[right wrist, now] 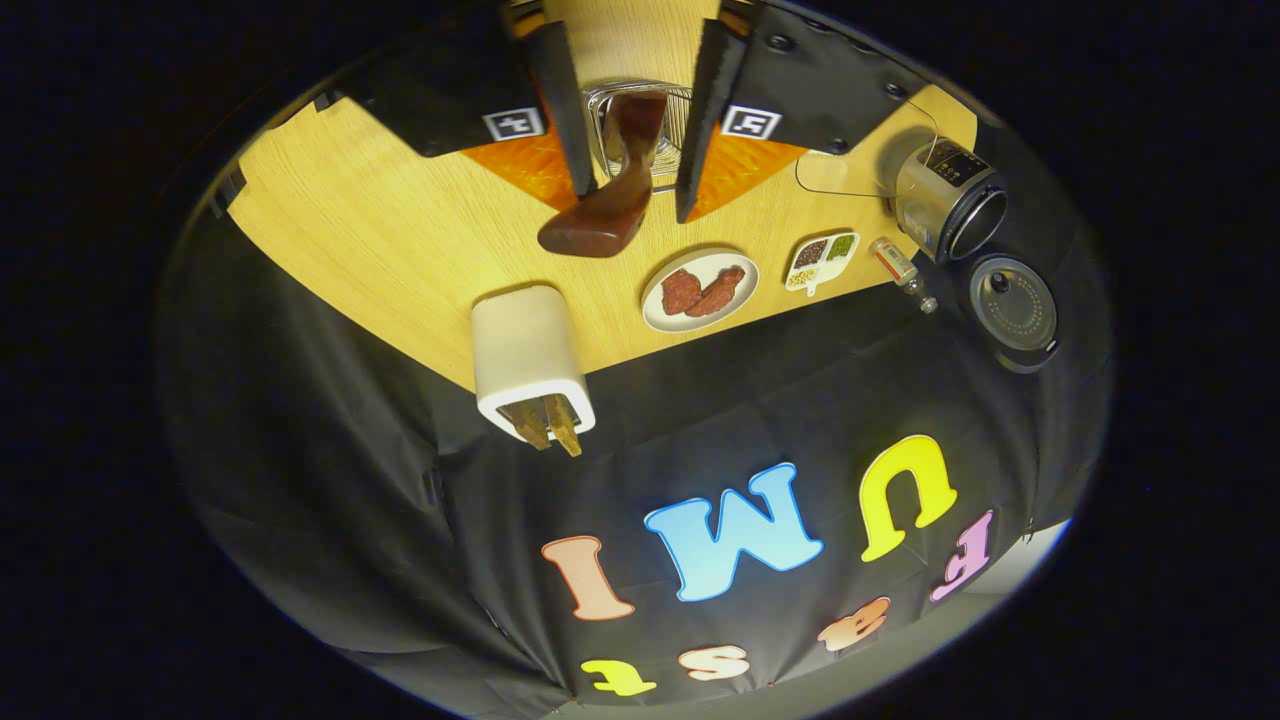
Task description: Close the left gripper, press the button to open the rice cooker; take a wooden spoon from the chopstick holder with the right hand, scoop a spoonful of rice and pour it into the rice cooker, then put the wooden spoon back into the chopstick holder.
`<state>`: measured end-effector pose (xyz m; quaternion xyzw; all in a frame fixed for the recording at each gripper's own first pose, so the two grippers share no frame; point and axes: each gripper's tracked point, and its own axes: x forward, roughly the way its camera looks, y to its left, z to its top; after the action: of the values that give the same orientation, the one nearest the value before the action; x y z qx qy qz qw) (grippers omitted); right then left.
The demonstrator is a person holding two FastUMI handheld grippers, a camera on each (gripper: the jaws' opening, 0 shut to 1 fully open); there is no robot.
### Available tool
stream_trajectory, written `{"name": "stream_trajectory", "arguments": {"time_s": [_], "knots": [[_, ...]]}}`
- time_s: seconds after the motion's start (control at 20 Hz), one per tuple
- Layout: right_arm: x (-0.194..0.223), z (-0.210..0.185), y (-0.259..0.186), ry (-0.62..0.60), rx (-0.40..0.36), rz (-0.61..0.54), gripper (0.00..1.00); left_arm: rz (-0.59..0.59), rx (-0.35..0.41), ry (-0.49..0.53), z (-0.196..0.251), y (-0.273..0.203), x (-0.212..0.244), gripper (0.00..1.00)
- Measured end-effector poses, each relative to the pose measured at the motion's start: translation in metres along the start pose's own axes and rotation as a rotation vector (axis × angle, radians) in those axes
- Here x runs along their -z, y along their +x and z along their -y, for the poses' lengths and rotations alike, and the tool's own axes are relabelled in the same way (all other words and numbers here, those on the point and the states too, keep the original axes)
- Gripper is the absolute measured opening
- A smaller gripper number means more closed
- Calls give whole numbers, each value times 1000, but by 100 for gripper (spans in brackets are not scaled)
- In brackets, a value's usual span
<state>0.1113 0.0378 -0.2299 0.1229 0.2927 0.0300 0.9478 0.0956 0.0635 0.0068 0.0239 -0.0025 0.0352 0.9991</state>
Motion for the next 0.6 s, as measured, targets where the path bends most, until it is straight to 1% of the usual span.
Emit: {"name": "stream_trajectory", "arguments": {"time_s": [0.05, 0.15, 0.3, 0.45, 0.6], "knots": [[-4, 1, -3, -12, 6, 12, 66, 0, 2, 2, 1, 3, 0, 88], [-16, 8, -13, -55, 43, 55, 100, -1, 7, 7, 3, 8, 0, 88], [-44, 13, -35, -133, 88, 139, 98, -6, 20, -1, 6, 22, -1, 87], [-68, 9, -57, -173, 103, 202, 98, -19, 21, -18, 2, 39, -3, 87], [-86, -1, -73, -187, 107, 253, 98, -22, 18, -34, -7, 64, -7, 87]]}}
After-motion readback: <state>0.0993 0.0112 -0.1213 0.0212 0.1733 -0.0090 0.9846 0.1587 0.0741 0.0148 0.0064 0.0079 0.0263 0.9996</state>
